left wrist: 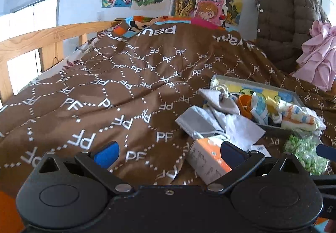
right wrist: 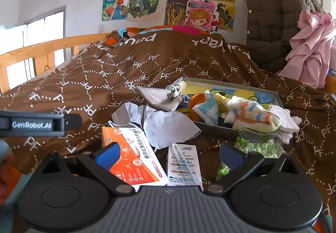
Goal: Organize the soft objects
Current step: 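Reach the left tool to the grey face mask while the right tool reaches a white cloth, then close the left tool on the grey face mask while the right tool grasps the white cloth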
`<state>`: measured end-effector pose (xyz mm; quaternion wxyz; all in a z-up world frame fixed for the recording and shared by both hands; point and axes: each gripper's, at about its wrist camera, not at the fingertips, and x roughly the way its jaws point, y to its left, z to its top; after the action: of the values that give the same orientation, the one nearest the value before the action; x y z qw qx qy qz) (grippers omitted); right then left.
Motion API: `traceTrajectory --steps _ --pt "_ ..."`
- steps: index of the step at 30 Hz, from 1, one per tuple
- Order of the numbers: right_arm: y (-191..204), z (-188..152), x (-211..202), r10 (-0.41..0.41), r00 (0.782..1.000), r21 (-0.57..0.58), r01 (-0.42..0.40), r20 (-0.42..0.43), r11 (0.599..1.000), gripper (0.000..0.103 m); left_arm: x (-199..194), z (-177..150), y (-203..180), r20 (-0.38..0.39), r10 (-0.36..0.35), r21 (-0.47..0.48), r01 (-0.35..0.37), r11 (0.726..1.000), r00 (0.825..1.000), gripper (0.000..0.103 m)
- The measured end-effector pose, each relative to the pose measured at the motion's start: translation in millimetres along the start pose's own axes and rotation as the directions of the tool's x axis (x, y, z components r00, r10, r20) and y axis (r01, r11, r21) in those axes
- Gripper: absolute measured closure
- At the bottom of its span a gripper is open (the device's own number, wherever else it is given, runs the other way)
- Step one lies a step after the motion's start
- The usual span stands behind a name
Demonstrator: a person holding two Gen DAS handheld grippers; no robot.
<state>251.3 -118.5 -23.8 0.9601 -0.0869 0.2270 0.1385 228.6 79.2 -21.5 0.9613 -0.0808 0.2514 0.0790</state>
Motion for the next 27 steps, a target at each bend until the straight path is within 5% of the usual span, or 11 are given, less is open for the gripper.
traceTrajectory --steps 12,22,27 --pt "6.0 16.7 46.4 -0.022 1.0 -0.027 0.022 0.002 0.999 0.0 44.7 3.4 18.1 0.155 -0.143 -0.077 0.156 0.985 0.978 0.001" --pt "-14.9 28.4 100.2 -0.042 0.997 -0.034 0.04 -0.059 0.999 0.0 116.4 22.7 31.9 0.107 -0.287 -0.205 0.303 0.931 0.952 0.001" --pt "-12.8 30.2 124.1 -0.021 0.996 -0.068 0.015 -0.092 0.998 0.0 158.4 29.9 29.1 0.017 -0.34 -0.254 0.333 0.908 0.94 0.001"
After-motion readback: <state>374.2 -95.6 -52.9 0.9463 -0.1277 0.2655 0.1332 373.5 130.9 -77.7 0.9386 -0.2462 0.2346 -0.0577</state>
